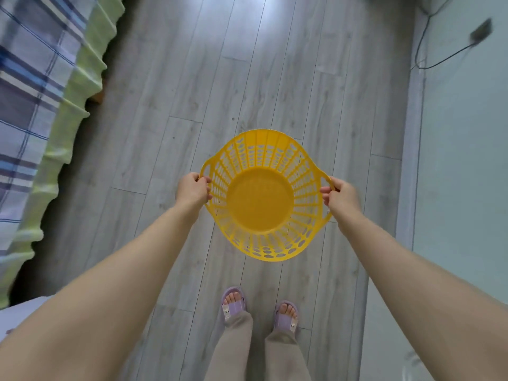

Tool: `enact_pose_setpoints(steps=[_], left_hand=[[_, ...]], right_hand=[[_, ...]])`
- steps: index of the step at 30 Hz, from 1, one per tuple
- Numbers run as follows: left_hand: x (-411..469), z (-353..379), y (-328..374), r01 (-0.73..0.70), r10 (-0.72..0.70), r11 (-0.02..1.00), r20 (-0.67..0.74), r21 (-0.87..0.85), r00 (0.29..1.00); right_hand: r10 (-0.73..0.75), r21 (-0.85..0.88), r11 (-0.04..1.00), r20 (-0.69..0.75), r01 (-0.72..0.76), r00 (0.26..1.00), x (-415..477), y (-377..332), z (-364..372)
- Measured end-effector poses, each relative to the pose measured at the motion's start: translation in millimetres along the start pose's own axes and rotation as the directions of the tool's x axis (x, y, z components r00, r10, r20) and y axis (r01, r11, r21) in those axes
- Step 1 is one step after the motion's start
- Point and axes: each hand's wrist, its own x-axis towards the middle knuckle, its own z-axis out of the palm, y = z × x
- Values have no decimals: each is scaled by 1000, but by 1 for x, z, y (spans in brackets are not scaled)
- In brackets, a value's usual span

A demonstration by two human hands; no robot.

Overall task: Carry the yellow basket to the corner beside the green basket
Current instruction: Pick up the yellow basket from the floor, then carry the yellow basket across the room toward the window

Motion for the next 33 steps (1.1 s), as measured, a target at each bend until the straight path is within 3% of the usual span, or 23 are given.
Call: enact_pose_setpoints(steps=[15,33], left_hand=[[-38,-99,233,-206,204,974,-29,-95,979],[64,-112,520,-312,278,935,-199,-169,940]], right_hand=[[-176,289,937,-85,194,981,-30,-233,-56],[-245,432,873,-20,229,969,96,-531,-124]])
